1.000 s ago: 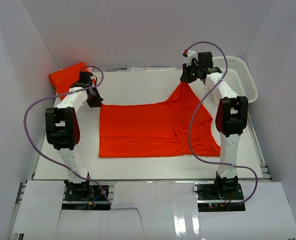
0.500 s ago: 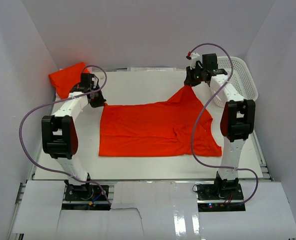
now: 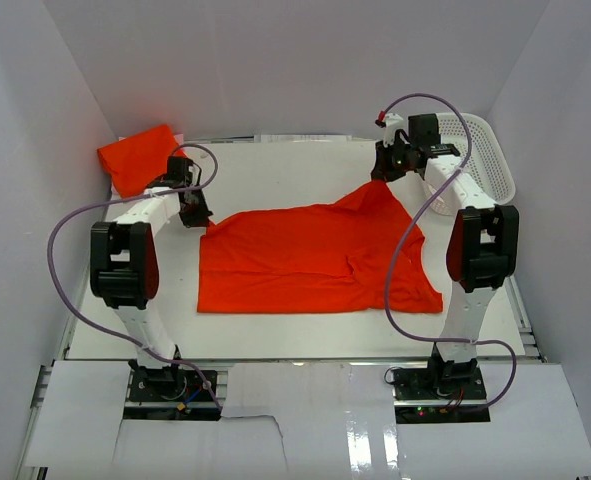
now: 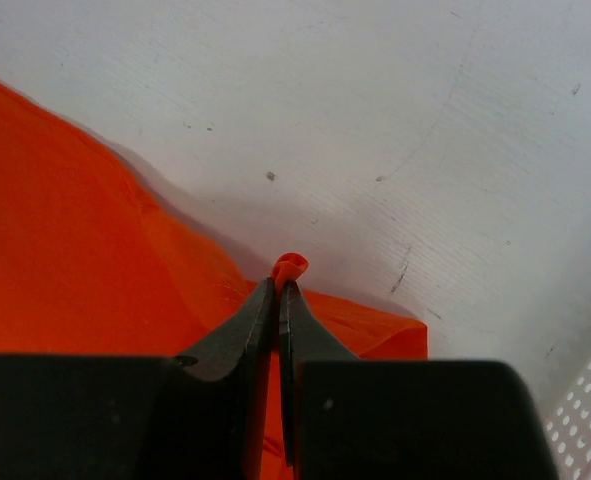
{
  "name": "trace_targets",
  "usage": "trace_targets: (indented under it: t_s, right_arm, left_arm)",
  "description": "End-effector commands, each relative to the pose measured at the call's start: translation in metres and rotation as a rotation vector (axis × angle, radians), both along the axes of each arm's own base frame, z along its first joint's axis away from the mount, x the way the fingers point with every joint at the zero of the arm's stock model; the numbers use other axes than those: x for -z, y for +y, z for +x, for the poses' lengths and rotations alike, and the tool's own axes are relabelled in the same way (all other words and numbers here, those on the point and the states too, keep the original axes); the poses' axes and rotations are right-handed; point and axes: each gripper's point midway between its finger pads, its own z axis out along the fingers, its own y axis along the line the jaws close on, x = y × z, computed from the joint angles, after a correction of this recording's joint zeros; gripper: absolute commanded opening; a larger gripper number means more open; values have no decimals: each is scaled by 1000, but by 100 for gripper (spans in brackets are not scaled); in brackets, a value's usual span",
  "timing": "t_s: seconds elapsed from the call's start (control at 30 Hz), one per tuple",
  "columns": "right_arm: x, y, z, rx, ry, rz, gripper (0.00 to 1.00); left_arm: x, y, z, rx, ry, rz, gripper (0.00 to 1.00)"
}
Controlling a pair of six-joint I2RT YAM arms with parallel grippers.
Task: Fold and stack the t-shirts
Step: Fold the other side of the tshirt into a rectangle
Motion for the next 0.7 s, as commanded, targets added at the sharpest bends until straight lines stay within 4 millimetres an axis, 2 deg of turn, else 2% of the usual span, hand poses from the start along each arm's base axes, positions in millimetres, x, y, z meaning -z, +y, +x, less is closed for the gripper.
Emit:
trace_targets:
  t_s: [0.0, 0.03, 0.07, 0.17, 0.23, 0.33, 0.47, 0.6, 0.67]
  right_arm:
    - [-23, -1, -4, -14, -49, 7, 8]
    - [-21, -1, -5, -13, -46, 5, 8]
    - [-20, -2, -6, -13, -41, 3, 8]
    - [-17, -3, -11, -10, -26, -3, 8]
    - [-15, -4, -12, -12, -23, -8, 8]
    - [-12, -6, -14, -5, -13, -14, 8]
    - [-10, -7, -14, -7, -11, -19, 8]
    - [-6, -7, -15, -9, -1, -20, 8]
    - [-4, -7, -15, -9, 4, -20, 8]
  left_arm:
    - [12, 11, 11, -10, 38, 71, 0]
    - [20, 11, 8, -10, 82, 75, 0]
    - [43, 14, -8, -19, 193, 89, 0]
    - [66, 18, -27, -37, 293, 106, 0]
    - [78, 19, -39, -42, 333, 114, 0]
    - [87, 22, -45, -64, 362, 120, 1]
    - [74, 26, -36, -115, 315, 123, 11]
    - [40, 29, -19, -140, 203, 116, 43]
    - [29, 28, -13, -123, 170, 111, 43]
